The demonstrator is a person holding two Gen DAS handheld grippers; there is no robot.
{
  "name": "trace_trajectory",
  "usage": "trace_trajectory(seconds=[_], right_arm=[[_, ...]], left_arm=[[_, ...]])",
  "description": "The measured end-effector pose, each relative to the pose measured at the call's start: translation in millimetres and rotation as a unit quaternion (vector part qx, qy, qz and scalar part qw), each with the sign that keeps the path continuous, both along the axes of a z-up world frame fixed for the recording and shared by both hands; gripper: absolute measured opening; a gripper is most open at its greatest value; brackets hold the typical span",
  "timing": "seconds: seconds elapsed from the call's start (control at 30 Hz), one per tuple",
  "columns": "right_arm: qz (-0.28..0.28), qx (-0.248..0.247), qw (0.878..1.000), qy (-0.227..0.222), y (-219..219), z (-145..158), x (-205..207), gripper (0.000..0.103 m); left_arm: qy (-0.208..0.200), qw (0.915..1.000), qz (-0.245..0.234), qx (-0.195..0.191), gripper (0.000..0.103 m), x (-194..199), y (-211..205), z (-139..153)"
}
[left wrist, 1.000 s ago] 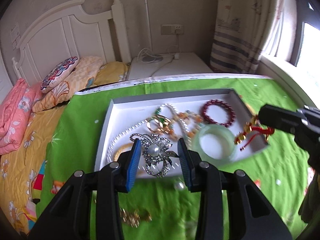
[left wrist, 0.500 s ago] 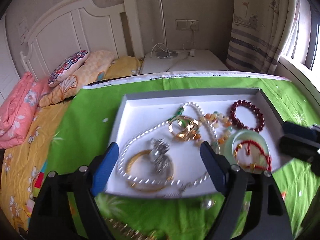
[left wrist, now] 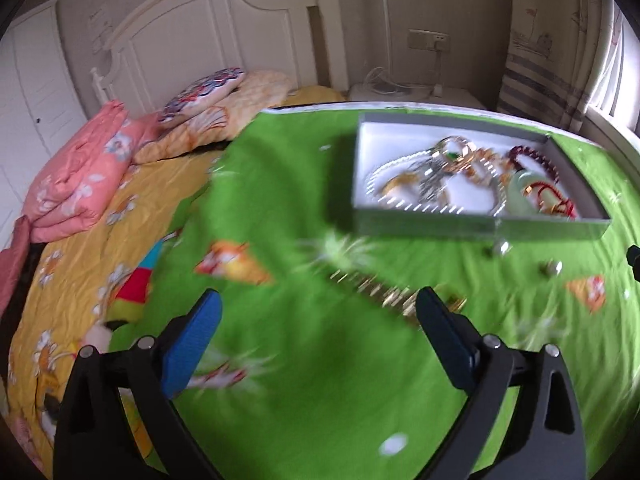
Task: Organize jewelry
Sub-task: 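Grasp the gold dragon pendant with the right tool and lift it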
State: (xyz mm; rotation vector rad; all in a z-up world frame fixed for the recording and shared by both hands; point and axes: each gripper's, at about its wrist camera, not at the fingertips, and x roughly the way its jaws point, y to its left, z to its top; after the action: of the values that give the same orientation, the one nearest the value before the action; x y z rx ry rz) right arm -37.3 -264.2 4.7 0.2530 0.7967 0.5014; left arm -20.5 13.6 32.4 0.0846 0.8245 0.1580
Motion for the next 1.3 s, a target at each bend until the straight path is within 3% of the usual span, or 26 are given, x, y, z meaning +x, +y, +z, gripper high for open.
trace_trajectory(seconds=[0.17,0.43,0.77,1.03,1.13,1.2,1.3], right_arm=[[0.018,-0.025,1.0,0.006,22.9,-4.5,-6.2,0.063],[0.074,-0.079,0.994,-0.018,82.0,6.2,-5.6,0.063],[0.157,-0.18,0.97,-0.044,162.7,-6.8,18.8,0.063],[0.225,-0.21,0.947,-0.089,218.6,3.7,30.1,0.06],[0.238,-0.231,0.94,-0.078,238.6,0.6,42.2,0.052],[0.241,-0.225,0.942,-0.058,242.6,-2.5,53.0,0.049],[0.249,-0.234,0.939,-0.042,246.5,-11.7,61.1,0.047]], left_arm=[[0.014,0.9997,0.012,-0.015,0.098,-19.5,25.2,-14.9],[0.015,0.9963,0.016,-0.084,0.099,-26.6,48.8,-20.6],[0.011,0.9952,0.031,-0.093,0.099,-24.7,53.8,-20.9],[-0.011,0.9858,0.086,-0.144,0.099,-29.7,81.1,-18.3],[-0.016,0.986,0.086,-0.141,0.098,-31.7,81.2,-16.8],[-0.012,0.9854,0.107,-0.132,0.098,-31.3,83.1,-17.9],[-0.008,0.9814,0.114,-0.154,0.098,-31.0,90.7,-19.2]])
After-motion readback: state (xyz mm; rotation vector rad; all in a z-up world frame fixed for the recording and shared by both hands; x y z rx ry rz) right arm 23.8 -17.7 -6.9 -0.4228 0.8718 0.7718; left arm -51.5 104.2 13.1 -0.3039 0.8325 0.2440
